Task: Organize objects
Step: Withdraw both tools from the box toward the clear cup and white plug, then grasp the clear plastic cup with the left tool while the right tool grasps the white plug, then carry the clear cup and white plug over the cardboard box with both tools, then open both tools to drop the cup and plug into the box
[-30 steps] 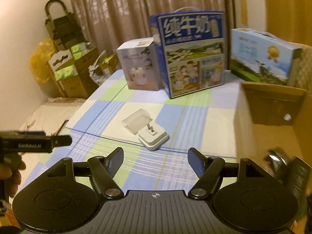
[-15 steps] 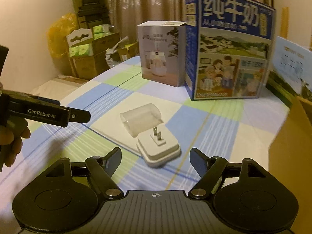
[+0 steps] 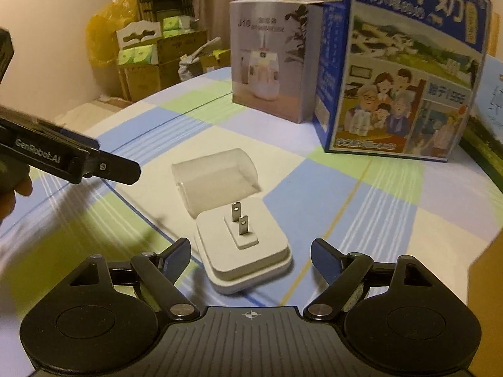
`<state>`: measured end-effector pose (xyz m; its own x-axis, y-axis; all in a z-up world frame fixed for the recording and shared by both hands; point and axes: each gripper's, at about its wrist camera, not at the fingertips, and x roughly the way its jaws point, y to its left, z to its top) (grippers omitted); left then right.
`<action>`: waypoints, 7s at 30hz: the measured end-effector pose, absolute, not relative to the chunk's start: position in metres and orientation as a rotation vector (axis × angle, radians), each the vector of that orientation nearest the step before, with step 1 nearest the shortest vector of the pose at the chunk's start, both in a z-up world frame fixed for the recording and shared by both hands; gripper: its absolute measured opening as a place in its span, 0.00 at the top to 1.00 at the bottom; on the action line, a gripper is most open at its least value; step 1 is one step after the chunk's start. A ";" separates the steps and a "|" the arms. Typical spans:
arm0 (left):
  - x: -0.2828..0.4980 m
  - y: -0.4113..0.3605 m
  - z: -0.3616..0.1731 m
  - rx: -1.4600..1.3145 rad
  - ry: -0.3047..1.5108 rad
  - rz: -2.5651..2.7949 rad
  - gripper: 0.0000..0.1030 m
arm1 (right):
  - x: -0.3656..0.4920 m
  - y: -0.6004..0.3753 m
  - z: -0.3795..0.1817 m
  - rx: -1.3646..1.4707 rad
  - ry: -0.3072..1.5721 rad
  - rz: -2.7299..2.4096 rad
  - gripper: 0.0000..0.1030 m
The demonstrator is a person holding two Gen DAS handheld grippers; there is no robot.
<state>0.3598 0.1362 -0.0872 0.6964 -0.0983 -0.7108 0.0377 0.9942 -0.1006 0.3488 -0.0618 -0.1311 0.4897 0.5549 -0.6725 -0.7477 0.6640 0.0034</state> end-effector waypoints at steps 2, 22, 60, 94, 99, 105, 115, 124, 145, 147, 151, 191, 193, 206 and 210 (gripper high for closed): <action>0.363 0.135 -0.089 -0.080 0.798 -0.091 0.01 | 0.353 -0.058 -0.136 -0.323 0.693 0.812 0.21; 0.393 0.086 -0.098 0.033 0.758 -0.239 0.18 | 0.375 -0.087 -0.127 -0.227 0.729 0.608 0.40; 0.334 0.072 -0.078 -0.111 0.884 -0.148 0.54 | 0.320 -0.106 -0.088 -0.121 0.815 0.535 0.40; 0.097 0.006 0.068 -0.204 0.738 -0.151 0.54 | 0.087 -0.222 0.061 -0.011 0.662 0.399 0.40; 0.091 -0.010 0.078 -0.188 0.719 -0.178 0.54 | 0.083 -0.244 0.067 0.010 0.645 0.364 0.40; 0.090 -0.039 0.087 -0.158 0.706 -0.232 0.54 | 0.080 -0.276 0.066 0.040 0.646 0.307 0.40; 0.106 -0.091 0.092 -0.124 0.709 -0.317 0.54 | 0.085 -0.327 0.067 0.081 0.640 0.212 0.40; 0.129 -0.132 0.094 -0.093 0.713 -0.366 0.54 | 0.098 -0.364 0.070 0.099 0.630 0.164 0.40; 0.207 -0.199 0.080 -0.066 0.750 -0.422 0.54 | 0.174 -0.402 0.059 0.078 0.666 0.157 0.40; 0.214 -0.203 0.077 -0.064 0.754 -0.424 0.54 | 0.181 -0.403 0.057 0.076 0.669 0.157 0.40; 0.228 -0.207 0.073 -0.069 0.761 -0.428 0.54 | 0.196 -0.405 0.055 0.070 0.674 0.159 0.40; 0.289 -0.193 0.056 -0.072 0.777 -0.343 0.21 | 0.255 -0.410 0.039 0.162 0.695 0.166 0.40; 0.288 -0.191 0.055 -0.073 0.778 -0.340 0.21 | 0.256 -0.409 0.041 0.166 0.686 0.166 0.40; 0.282 -0.183 0.047 -0.080 0.787 -0.319 0.18 | 0.266 -0.414 0.050 0.273 0.607 0.187 0.26; 0.279 -0.178 0.043 -0.086 0.792 -0.311 0.16 | 0.259 -0.417 0.050 0.270 0.615 0.176 0.26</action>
<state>0.2794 -0.1782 0.0431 0.6593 -0.3064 -0.6866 0.2424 0.9511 -0.1916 0.2595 -0.4168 0.0500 0.8035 0.2420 -0.5438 -0.0824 0.9500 0.3011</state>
